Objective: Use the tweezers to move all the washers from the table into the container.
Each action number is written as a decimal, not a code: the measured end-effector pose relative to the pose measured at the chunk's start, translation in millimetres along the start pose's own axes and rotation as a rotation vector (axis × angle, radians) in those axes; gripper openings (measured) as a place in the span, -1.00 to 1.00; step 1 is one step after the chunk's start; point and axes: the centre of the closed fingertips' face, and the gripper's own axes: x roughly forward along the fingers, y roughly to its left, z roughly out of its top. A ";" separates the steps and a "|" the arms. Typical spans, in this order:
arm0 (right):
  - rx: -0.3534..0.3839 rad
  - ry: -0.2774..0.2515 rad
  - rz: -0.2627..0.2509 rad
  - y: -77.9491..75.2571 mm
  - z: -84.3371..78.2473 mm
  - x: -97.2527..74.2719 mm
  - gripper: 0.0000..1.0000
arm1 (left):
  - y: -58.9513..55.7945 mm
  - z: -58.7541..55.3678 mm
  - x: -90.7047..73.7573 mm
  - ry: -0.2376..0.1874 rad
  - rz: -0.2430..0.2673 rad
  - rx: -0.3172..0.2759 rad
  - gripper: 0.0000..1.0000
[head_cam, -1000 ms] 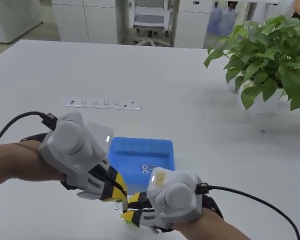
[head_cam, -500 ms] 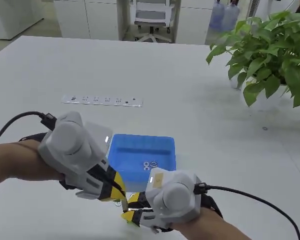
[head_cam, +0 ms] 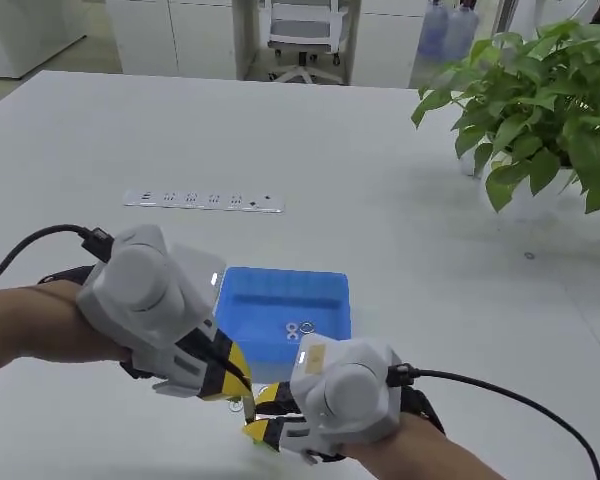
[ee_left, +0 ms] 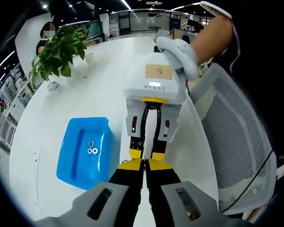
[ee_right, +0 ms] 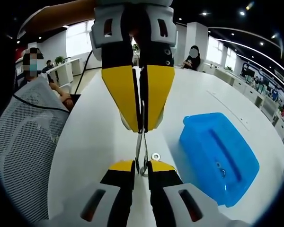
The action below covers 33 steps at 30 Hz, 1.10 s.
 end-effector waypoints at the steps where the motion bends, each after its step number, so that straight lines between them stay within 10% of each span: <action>1: -0.003 0.002 -0.001 -0.3 -0.3 -0.2 -0.75 | 0.3 0.0 0.0 0.001 0.002 0.001 -0.89; 33: 0.030 0.024 0.006 0.1 3.5 -7.5 -0.82 | -0.6 4.6 -6.3 0.005 0.018 -0.001 -0.89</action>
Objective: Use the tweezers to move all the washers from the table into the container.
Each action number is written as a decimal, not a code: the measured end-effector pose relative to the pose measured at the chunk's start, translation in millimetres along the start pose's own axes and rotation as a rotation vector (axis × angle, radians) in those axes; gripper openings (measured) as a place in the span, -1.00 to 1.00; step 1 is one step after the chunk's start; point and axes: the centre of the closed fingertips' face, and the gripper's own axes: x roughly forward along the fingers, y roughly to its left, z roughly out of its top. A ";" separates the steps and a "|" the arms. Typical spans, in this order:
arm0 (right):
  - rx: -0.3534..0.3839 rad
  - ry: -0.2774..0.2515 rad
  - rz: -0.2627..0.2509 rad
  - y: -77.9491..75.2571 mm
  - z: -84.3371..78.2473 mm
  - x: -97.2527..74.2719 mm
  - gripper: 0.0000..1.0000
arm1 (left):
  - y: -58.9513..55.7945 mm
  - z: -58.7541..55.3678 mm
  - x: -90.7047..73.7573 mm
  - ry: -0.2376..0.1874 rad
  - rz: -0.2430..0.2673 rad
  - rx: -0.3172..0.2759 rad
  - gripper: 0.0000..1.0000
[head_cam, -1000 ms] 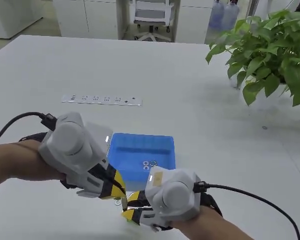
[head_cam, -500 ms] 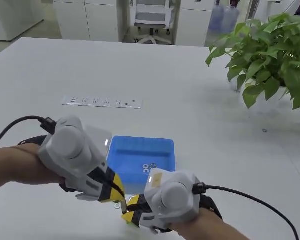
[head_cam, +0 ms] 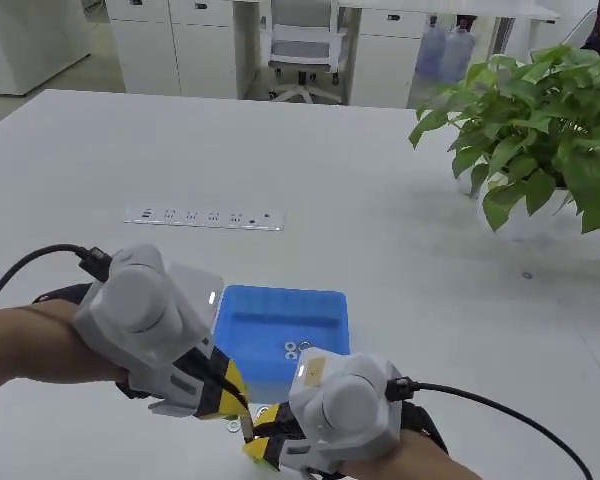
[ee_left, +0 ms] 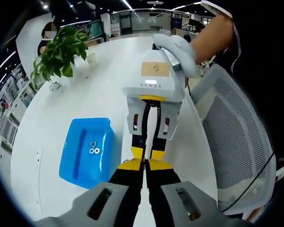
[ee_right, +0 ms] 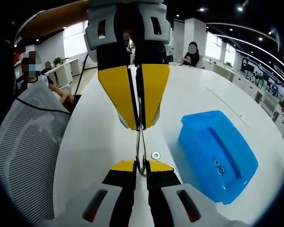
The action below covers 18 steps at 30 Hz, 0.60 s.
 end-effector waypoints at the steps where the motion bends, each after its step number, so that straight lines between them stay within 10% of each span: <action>1: -0.002 0.000 -0.001 -0.3 0.5 -0.5 -0.82 | 0.1 0.4 -0.7 0.003 0.001 0.004 -0.88; 18: -0.028 -0.004 -0.024 -11.6 22.5 -15.2 -0.82 | 8.7 15.1 -21.4 0.018 0.028 0.039 -0.89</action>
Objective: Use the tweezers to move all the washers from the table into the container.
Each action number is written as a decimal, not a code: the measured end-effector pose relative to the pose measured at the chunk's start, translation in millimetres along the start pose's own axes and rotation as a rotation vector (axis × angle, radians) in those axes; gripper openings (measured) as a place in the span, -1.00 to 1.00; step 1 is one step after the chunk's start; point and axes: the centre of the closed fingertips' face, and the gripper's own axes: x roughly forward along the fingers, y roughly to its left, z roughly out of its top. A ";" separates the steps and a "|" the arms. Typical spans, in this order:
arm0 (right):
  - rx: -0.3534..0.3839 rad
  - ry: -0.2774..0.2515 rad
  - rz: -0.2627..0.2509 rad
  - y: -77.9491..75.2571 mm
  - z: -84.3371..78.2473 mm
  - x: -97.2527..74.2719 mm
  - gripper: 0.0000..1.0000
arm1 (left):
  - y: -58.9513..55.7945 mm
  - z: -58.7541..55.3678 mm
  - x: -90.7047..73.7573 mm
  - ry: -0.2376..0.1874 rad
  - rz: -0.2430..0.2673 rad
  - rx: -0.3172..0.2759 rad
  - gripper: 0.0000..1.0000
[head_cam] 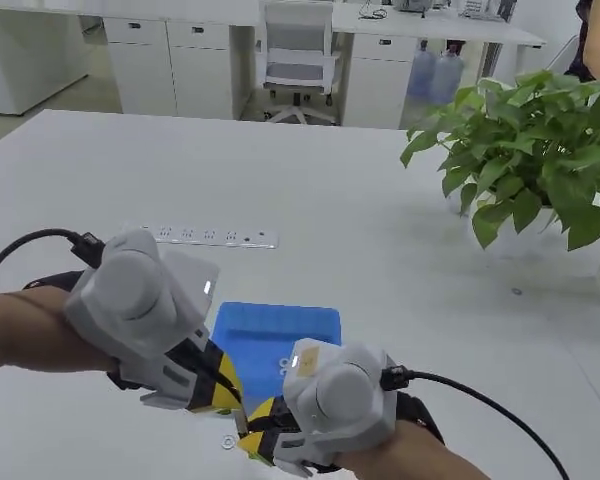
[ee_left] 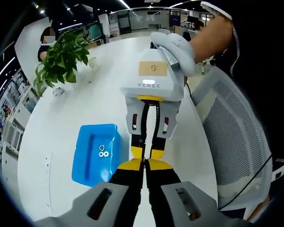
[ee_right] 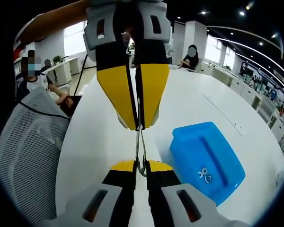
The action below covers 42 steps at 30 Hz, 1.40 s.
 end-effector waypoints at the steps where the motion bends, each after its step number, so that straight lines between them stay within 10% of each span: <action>1: -0.003 0.000 -0.001 -1.4 1.3 -1.2 -0.82 | 0.9 0.6 -0.9 0.001 0.001 0.002 -0.89; 42: -0.014 -0.053 -0.081 -73.7 33.4 -15.2 -0.82 | 67.1 24.3 -24.1 0.003 0.079 0.073 -0.88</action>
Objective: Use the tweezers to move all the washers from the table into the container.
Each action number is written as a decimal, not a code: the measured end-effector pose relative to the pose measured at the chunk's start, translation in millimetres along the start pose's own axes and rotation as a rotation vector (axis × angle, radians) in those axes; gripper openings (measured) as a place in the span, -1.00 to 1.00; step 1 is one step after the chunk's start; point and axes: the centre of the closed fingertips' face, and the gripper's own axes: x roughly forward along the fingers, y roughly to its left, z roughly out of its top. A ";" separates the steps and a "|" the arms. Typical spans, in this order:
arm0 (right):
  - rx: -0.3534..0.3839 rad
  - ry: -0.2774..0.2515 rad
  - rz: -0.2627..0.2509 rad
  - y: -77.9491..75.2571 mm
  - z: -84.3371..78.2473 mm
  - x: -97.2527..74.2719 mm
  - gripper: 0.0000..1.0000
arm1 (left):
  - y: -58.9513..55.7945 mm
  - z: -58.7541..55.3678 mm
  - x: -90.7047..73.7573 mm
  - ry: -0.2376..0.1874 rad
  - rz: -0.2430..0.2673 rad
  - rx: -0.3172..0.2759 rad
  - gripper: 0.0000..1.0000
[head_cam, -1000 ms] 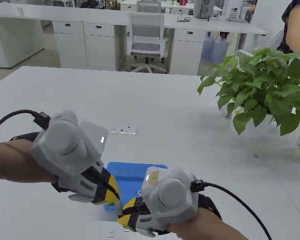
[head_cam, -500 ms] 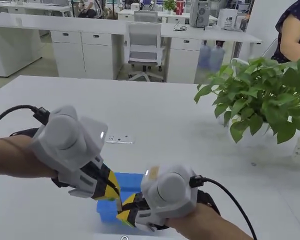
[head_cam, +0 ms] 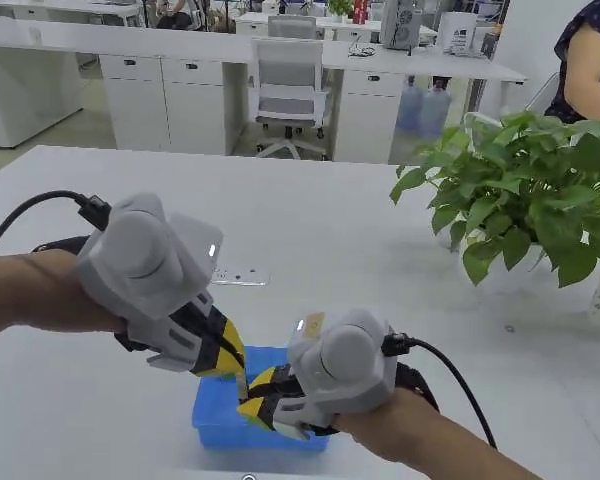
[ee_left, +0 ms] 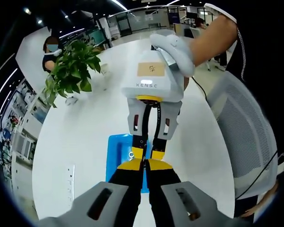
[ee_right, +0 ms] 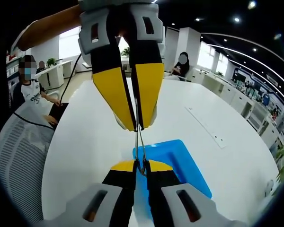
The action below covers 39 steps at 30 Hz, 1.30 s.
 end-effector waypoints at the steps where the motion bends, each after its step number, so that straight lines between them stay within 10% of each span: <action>1: 0.003 0.000 -0.002 -2.1 -0.9 1.0 -0.82 | 1.6 -0.9 0.9 0.000 0.001 0.000 -0.88; 39: 0.054 0.047 0.016 -34.5 -47.9 39.0 -0.80 | 32.8 -39.4 51.8 0.015 -0.038 -0.030 -0.88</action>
